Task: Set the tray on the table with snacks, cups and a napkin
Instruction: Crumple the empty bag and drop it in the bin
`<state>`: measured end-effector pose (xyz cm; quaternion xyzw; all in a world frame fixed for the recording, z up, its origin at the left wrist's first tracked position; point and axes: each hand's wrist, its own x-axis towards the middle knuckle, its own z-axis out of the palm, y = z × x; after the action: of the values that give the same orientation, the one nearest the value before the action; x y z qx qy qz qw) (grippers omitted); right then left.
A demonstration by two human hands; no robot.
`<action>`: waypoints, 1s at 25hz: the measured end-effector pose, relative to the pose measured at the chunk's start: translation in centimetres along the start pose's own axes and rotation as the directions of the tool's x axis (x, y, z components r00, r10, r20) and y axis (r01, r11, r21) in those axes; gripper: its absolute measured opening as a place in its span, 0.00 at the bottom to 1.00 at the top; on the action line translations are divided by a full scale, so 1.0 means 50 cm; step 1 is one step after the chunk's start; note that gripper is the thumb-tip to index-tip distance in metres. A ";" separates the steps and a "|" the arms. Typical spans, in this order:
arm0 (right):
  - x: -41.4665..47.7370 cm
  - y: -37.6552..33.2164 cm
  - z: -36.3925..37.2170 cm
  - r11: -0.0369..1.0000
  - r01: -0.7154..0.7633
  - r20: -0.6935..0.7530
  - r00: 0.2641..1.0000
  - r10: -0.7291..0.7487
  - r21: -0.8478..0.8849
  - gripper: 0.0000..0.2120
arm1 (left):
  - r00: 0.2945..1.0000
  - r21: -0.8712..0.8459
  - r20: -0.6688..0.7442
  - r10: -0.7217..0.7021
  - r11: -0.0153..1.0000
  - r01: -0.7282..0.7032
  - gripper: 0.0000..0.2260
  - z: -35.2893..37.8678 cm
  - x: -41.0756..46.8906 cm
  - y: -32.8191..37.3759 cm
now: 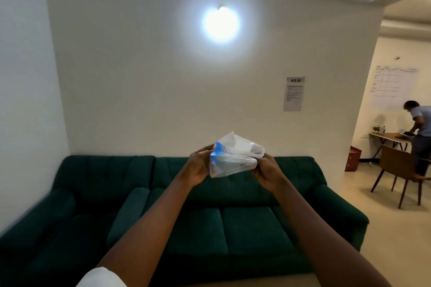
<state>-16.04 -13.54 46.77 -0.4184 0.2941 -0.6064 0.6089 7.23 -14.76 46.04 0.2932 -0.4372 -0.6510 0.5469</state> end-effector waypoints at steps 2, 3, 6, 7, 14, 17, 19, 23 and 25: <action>0.023 -0.003 0.013 0.992 0.128 -0.198 0.972 -0.126 -0.003 0.17 | 0.996 -0.234 -0.050 -0.080 0.970 0.066 0.24 -0.003 0.001 -0.029; 0.032 -0.002 0.020 0.979 0.192 -0.293 0.934 -0.202 -0.063 0.20 | 0.990 -0.284 -0.039 -0.135 0.952 0.119 0.28 0.002 -0.005 -0.050; 0.037 0.014 0.022 0.708 0.316 -0.229 0.796 -0.560 -0.631 0.22 | 0.971 -0.218 0.113 -0.209 0.948 0.229 0.40 0.048 -0.015 -0.099; 0.029 0.026 0.016 0.481 0.329 -0.058 0.775 -0.629 -0.812 0.21 | 0.973 -0.184 0.138 -0.187 0.960 0.211 0.41 0.069 -0.015 -0.096; -0.042 0.078 -0.036 -0.208 0.444 0.487 0.734 -0.474 -0.871 0.27 | 0.968 -0.104 -0.199 -0.156 0.985 0.137 0.27 0.086 0.056 -0.076; -0.095 0.094 -0.084 0.405 0.365 0.126 0.852 -0.508 -0.838 0.42 | 0.974 -0.275 -0.161 -0.161 0.955 0.112 0.25 0.104 0.052 -0.135; -0.133 0.108 -0.113 0.786 0.156 -0.180 0.930 -0.322 -0.599 0.47 | 0.979 -0.396 -0.067 -0.195 0.906 0.153 0.23 0.145 0.046 -0.216; -0.231 0.151 -0.230 0.790 0.086 -0.407 0.820 -0.402 -0.607 0.24 | 0.914 -0.417 0.046 -0.402 0.824 0.384 0.33 0.263 0.004 -0.449; -0.306 0.134 -0.319 0.776 -0.006 -0.538 0.723 -0.433 -0.631 0.17 | 0.871 -0.307 0.086 -0.484 0.819 0.485 0.35 0.328 -0.026 -0.531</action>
<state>-27.95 -1.51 31.09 -0.3785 0.6090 -0.6599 0.2246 -18.68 -8.90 29.60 0.3009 -0.2386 -0.8310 0.4025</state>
